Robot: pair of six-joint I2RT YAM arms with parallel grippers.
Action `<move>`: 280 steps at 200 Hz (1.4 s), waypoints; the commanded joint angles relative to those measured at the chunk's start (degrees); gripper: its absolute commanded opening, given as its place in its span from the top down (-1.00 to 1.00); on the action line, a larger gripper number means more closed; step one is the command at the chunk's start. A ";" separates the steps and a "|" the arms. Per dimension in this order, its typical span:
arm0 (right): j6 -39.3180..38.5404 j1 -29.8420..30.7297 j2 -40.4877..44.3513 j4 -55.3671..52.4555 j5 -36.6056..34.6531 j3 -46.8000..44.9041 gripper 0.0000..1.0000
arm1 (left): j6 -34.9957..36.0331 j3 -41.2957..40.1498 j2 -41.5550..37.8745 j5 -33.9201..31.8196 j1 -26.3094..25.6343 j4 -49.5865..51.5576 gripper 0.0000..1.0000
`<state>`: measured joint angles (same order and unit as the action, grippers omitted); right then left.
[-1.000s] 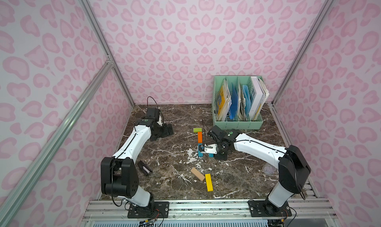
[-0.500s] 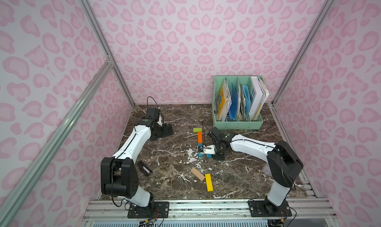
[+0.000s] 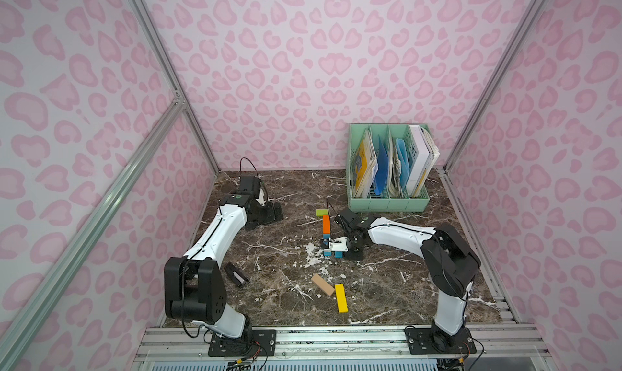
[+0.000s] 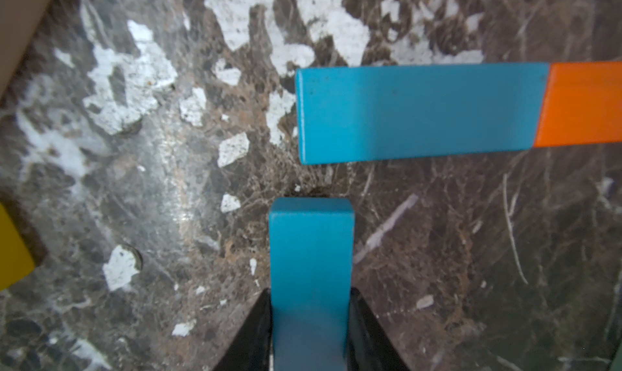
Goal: Assemble a giraffe with building blocks
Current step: Assemble the building block at the center of the board.
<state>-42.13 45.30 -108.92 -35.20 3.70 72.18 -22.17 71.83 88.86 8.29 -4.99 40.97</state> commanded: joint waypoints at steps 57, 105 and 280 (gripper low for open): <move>0.80 0.03 -0.94 -1.80 2.10 1.54 0.26 | 0.55 0.14 -0.27 0.34 0.03 1.02 -0.96; 1.37 0.01 -1.96 -1.87 1.96 2.35 0.31 | 0.55 0.06 -0.36 0.41 0.03 0.96 -0.96; 1.82 -0.17 -3.85 0.65 -3.69 3.23 0.31 | 0.55 0.12 0.04 0.38 0.05 1.04 -0.96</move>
<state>-40.51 45.30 -112.14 -35.24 3.79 75.81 -22.15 71.83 88.86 8.29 -4.99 40.97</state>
